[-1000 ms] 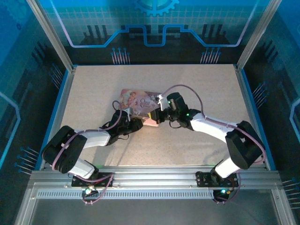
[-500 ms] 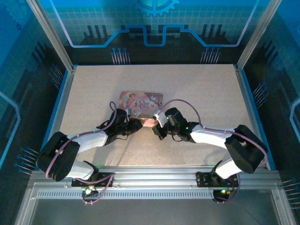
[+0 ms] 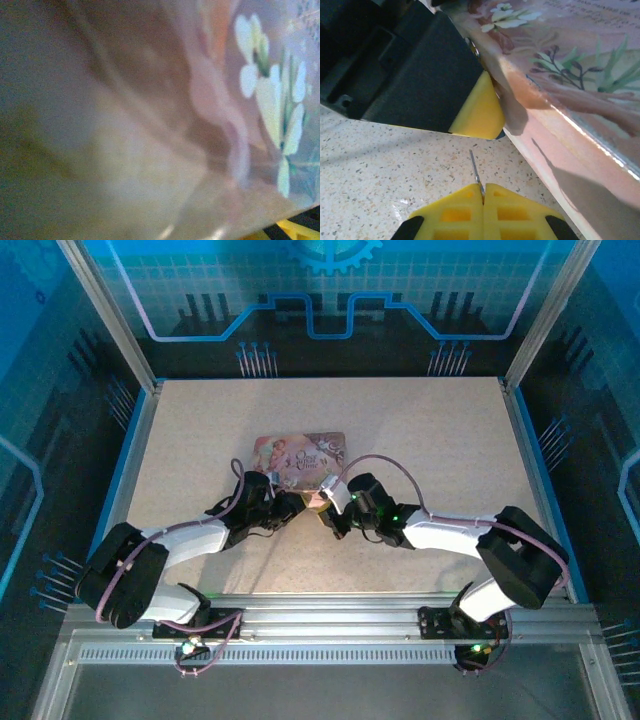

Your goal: Unlock a padlock with a key

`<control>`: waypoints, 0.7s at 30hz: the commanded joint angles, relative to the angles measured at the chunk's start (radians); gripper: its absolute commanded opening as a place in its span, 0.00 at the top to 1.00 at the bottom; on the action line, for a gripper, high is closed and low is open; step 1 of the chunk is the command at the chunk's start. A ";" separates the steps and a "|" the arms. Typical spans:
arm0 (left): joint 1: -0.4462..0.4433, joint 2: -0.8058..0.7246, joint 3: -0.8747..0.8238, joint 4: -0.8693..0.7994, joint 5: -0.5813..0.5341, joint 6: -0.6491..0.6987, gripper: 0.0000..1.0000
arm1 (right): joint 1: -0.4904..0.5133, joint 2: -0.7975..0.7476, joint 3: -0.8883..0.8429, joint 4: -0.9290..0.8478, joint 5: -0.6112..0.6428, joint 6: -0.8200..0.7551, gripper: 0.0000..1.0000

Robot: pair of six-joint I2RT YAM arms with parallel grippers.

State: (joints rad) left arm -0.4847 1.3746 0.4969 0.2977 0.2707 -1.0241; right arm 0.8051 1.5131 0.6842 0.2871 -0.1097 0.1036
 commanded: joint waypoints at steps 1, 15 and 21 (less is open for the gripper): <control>-0.010 -0.042 0.035 0.062 0.059 -0.046 0.82 | 0.014 0.018 0.011 0.030 0.024 -0.027 0.97; -0.010 -0.051 0.049 0.042 0.059 -0.055 0.82 | -0.009 0.002 -0.058 0.099 -0.003 -0.043 0.97; -0.010 -0.063 0.050 0.033 0.061 -0.059 0.82 | -0.023 0.027 -0.090 0.179 -0.018 -0.025 0.97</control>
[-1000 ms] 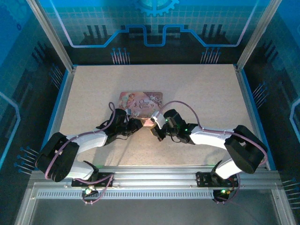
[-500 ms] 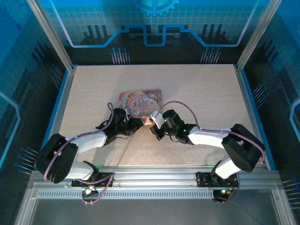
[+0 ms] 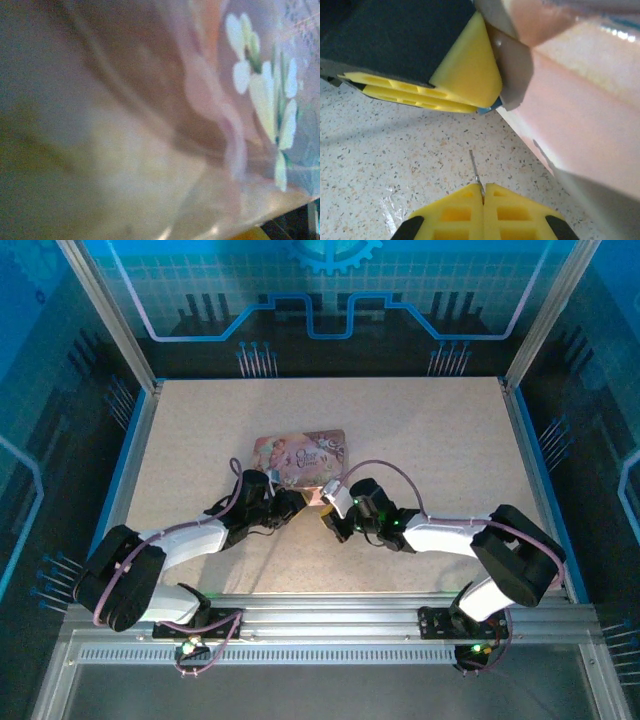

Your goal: Unlock a padlock with a key

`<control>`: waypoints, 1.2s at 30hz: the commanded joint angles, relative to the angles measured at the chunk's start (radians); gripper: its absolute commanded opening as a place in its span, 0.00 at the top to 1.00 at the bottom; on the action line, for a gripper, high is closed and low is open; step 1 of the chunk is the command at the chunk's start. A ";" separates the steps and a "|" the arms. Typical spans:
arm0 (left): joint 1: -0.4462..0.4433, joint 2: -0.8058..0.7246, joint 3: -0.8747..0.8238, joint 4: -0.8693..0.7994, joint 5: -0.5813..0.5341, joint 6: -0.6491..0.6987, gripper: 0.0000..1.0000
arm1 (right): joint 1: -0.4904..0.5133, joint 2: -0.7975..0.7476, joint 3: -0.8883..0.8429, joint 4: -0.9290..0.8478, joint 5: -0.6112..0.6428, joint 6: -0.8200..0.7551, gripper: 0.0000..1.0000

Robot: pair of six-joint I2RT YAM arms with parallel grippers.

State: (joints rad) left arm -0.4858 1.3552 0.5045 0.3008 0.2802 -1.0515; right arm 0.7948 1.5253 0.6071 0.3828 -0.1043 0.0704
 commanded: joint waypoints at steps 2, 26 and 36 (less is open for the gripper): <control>-0.009 -0.046 0.042 0.025 0.051 -0.031 0.82 | -0.013 0.023 -0.013 0.101 -0.023 0.011 0.97; -0.008 -0.071 0.040 -0.011 0.053 -0.027 0.82 | -0.047 0.119 0.019 0.237 -0.080 0.036 0.97; -0.009 -0.073 0.042 -0.019 0.053 -0.025 0.82 | -0.052 0.123 0.008 0.279 -0.102 0.058 0.97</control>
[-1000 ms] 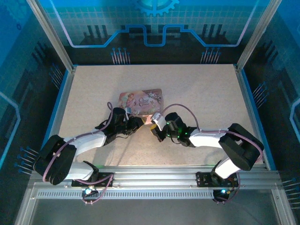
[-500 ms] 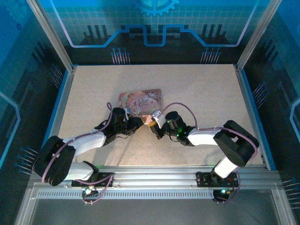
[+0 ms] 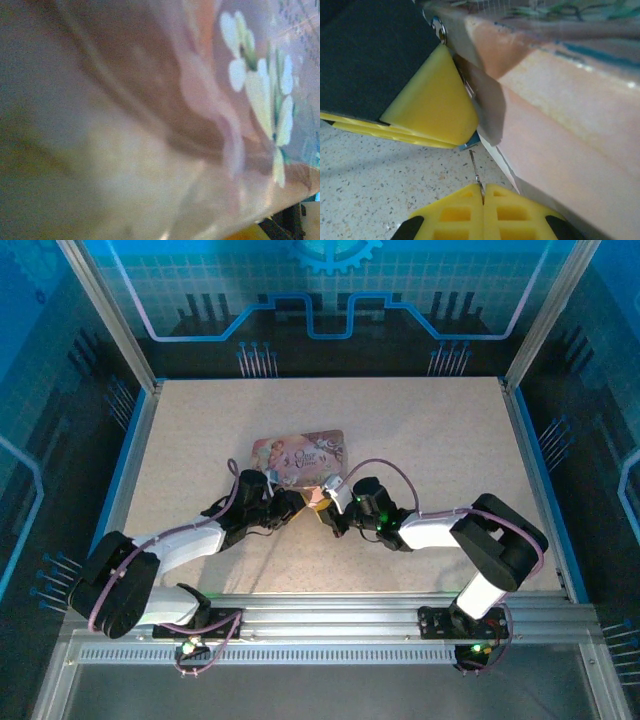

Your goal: Unlock a padlock with a key

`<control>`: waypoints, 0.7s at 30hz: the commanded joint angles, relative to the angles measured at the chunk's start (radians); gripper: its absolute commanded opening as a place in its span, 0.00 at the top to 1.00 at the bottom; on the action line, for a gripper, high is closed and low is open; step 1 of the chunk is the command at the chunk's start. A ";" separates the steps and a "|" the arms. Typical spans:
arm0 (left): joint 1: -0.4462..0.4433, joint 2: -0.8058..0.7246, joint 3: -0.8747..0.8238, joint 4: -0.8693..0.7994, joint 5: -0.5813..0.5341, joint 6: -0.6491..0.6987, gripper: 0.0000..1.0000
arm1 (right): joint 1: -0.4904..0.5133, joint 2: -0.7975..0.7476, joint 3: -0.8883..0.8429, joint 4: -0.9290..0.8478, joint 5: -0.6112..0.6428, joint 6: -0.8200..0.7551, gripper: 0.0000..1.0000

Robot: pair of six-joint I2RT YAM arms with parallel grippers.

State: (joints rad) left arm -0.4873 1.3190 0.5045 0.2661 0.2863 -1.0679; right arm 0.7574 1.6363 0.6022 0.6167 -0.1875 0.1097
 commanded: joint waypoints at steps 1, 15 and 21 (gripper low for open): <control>-0.007 -0.037 0.042 0.015 0.047 -0.009 0.82 | -0.016 0.011 0.012 0.048 -0.024 0.019 0.97; -0.008 -0.041 0.039 0.013 0.045 -0.009 0.82 | -0.032 0.000 -0.012 0.100 -0.049 0.043 0.97; -0.007 -0.042 0.034 0.015 0.045 -0.011 0.82 | -0.037 -0.003 -0.024 0.113 -0.050 0.049 0.97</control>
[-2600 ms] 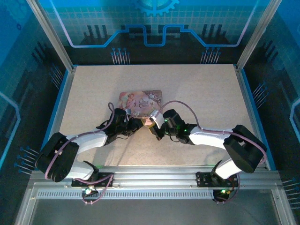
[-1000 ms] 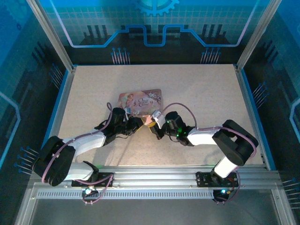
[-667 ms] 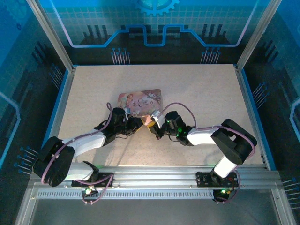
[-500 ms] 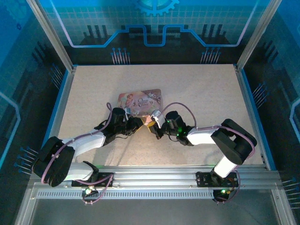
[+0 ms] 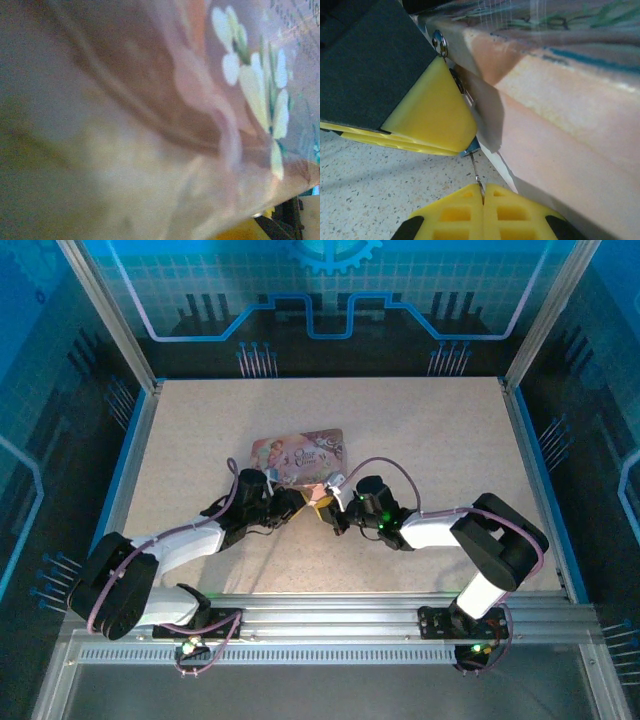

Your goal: Unlock a padlock with a key

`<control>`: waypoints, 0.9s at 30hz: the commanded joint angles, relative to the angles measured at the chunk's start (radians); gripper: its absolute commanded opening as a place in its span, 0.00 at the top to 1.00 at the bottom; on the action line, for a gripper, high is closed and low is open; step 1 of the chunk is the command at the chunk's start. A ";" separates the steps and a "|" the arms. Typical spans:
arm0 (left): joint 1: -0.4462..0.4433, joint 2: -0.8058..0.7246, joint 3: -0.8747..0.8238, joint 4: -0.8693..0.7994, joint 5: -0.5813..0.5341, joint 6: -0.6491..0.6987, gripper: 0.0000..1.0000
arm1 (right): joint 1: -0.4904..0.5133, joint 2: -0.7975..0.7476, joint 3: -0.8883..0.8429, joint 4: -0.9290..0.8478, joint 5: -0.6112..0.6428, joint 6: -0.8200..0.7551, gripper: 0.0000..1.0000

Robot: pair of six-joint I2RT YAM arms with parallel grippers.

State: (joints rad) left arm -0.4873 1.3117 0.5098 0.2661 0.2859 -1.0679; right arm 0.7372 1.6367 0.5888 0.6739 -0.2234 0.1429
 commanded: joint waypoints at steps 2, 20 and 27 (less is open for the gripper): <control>-0.007 -0.035 0.027 0.014 0.044 -0.012 0.82 | -0.018 -0.003 -0.014 0.058 -0.014 0.017 0.97; -0.015 -0.064 0.032 0.012 0.075 -0.024 0.82 | -0.016 0.037 -0.013 0.186 -0.056 0.039 0.97; -0.016 -0.092 0.042 -0.013 0.107 -0.024 0.83 | -0.030 0.041 -0.007 0.200 -0.086 0.005 0.97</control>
State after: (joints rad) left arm -0.4873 1.2644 0.5098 0.2359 0.2855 -1.0752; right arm 0.7254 1.6650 0.5709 0.7979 -0.2787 0.1699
